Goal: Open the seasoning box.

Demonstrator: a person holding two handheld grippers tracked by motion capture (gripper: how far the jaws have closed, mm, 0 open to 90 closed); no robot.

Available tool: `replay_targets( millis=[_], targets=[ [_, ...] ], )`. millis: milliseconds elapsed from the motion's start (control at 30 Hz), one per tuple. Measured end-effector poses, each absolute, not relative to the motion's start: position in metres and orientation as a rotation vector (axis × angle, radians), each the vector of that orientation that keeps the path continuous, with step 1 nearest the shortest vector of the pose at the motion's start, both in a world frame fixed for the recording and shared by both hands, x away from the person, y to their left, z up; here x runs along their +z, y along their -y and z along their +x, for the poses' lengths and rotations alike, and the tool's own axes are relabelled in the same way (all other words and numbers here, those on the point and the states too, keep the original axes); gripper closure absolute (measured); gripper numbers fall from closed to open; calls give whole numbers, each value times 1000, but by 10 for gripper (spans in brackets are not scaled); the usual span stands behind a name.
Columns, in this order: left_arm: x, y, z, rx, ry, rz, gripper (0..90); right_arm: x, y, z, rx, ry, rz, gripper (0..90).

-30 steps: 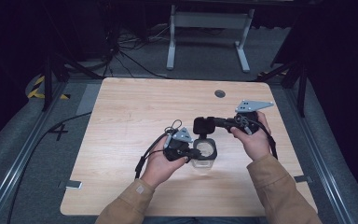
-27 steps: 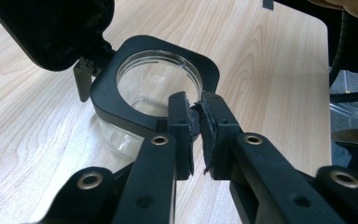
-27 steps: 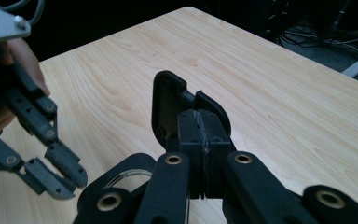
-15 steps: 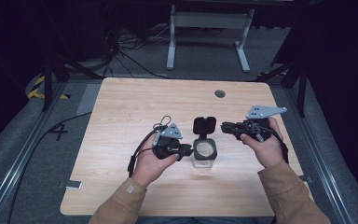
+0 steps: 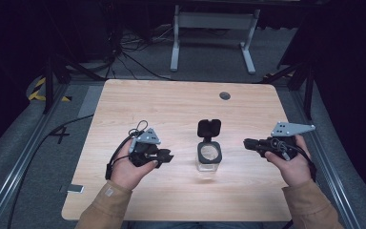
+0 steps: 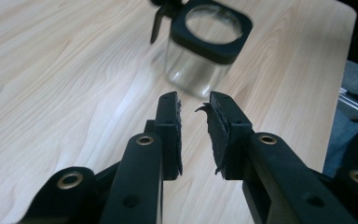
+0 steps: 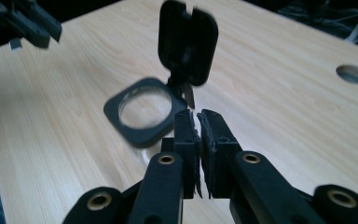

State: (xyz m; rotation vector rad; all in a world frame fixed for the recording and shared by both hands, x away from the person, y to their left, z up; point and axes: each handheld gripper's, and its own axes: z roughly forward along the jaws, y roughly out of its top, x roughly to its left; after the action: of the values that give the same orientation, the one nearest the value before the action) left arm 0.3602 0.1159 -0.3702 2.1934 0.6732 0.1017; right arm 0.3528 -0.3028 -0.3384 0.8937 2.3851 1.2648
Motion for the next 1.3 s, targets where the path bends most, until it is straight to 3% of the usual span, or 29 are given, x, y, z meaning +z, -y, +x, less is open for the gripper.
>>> replay_targets(
  millis=[433, 600, 967, 1300],
  targets=[
    [-396, -165, 355, 105, -811, 2285, 690, -380, 336, 341, 1156, -2423, 1016, 841],
    [-416, -181, 356, 80, -857, 2298, 687, -401, 354, 341, 1111, -2453, 1031, 773],
    [-437, -179, 364, 40, -920, 2327, 648, -431, 362, 344, 1065, -2487, 1044, 714],
    [-456, -169, 369, 151, -863, 2289, 401, -450, 354, 347, 1079, -2463, 1019, 524]
  ],
)
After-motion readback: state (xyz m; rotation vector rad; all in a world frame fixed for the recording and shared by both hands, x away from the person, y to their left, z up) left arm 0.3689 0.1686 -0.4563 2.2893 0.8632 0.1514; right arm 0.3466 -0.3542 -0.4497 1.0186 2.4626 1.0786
